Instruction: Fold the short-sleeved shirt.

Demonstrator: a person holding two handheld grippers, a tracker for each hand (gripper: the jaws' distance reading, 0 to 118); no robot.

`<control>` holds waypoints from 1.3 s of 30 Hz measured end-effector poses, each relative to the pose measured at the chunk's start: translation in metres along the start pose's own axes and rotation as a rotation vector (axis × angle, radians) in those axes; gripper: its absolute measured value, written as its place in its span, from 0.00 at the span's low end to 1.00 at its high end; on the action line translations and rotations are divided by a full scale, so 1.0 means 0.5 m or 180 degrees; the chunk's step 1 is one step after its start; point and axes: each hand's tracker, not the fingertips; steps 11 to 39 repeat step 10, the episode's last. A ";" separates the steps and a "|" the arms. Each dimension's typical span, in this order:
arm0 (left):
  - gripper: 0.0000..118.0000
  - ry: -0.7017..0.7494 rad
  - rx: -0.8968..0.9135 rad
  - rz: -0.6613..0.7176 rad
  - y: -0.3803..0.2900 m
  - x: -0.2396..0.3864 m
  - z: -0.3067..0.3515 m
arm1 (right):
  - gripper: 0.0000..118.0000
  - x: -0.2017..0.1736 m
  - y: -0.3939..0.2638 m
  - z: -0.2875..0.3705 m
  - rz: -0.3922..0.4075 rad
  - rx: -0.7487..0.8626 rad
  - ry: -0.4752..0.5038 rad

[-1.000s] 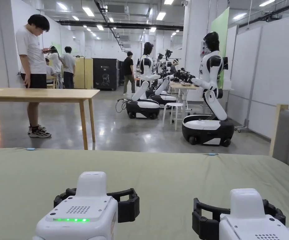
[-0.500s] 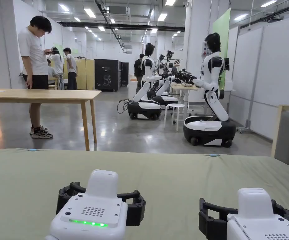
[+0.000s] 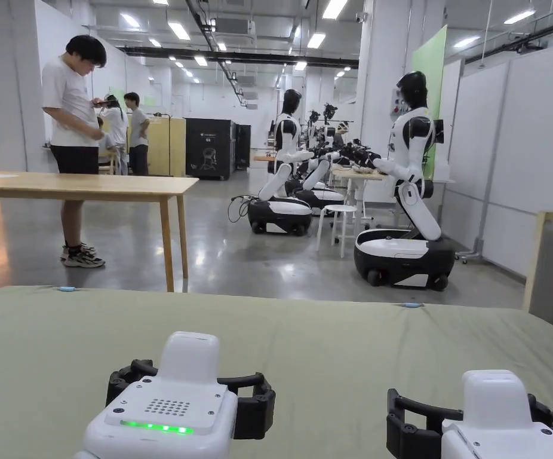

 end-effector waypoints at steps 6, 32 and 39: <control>1.00 -0.0004 -0.0122 0.0123 -0.006 -0.016 -0.015 | 1.00 -0.003 -0.008 0.000 -0.0032 -0.0039 0.0040; 1.00 0.0105 -0.0074 0.0173 -0.009 -0.016 -0.010 | 1.00 -0.002 -0.010 -0.002 -0.0037 -0.0067 0.0046; 1.00 0.0105 -0.0074 0.0173 -0.009 -0.016 -0.010 | 1.00 -0.002 -0.010 -0.002 -0.0037 -0.0067 0.0046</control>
